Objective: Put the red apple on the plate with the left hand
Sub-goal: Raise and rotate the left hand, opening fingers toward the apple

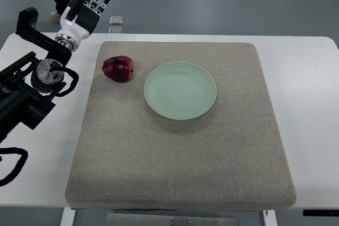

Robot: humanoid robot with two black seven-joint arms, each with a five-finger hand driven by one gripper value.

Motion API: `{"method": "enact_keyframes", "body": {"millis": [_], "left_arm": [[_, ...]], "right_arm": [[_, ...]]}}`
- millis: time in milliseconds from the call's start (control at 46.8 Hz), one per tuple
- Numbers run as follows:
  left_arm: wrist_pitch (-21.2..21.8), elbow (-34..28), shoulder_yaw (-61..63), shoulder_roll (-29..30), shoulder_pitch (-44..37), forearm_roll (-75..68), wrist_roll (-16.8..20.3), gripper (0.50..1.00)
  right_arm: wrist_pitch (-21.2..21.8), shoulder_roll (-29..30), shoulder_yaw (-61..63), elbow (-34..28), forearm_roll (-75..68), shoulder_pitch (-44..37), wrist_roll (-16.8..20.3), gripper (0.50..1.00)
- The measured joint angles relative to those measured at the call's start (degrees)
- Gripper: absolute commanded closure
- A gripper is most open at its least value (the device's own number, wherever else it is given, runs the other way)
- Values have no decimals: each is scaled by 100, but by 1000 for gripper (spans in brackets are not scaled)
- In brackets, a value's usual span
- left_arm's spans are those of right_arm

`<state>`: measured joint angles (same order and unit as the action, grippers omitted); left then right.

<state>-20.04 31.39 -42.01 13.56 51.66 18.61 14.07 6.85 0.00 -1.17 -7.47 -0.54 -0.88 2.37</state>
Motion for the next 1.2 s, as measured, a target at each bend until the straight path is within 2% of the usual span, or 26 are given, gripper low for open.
{"method": "enact_keyframes", "body": {"millis": [214,342,683,812,961,1196], "left_arm": [[-14,29,135,31,1,-12,-6,500],[-2,173,517,277,205,-277,-20,501],[113,836,905,942,553,-2398,21,501],[400,1345,971,1336,634,-3416,22,501],[447,1731,1921,1814,1104,-3725,16,501],[462,1850,3212,2155,1770,-3841,25,501]], "right_arm": [[-1,0,2,0,0,0,0,570],[-1,0,2,0,0,0,0,570],[-2,0,2,0,0,1,0,570],[-1,0,2,0,0,0,0,570],[0,0,3,0,0,0,0,570],[-3,0,-1,0,0,0,0,570]]}}
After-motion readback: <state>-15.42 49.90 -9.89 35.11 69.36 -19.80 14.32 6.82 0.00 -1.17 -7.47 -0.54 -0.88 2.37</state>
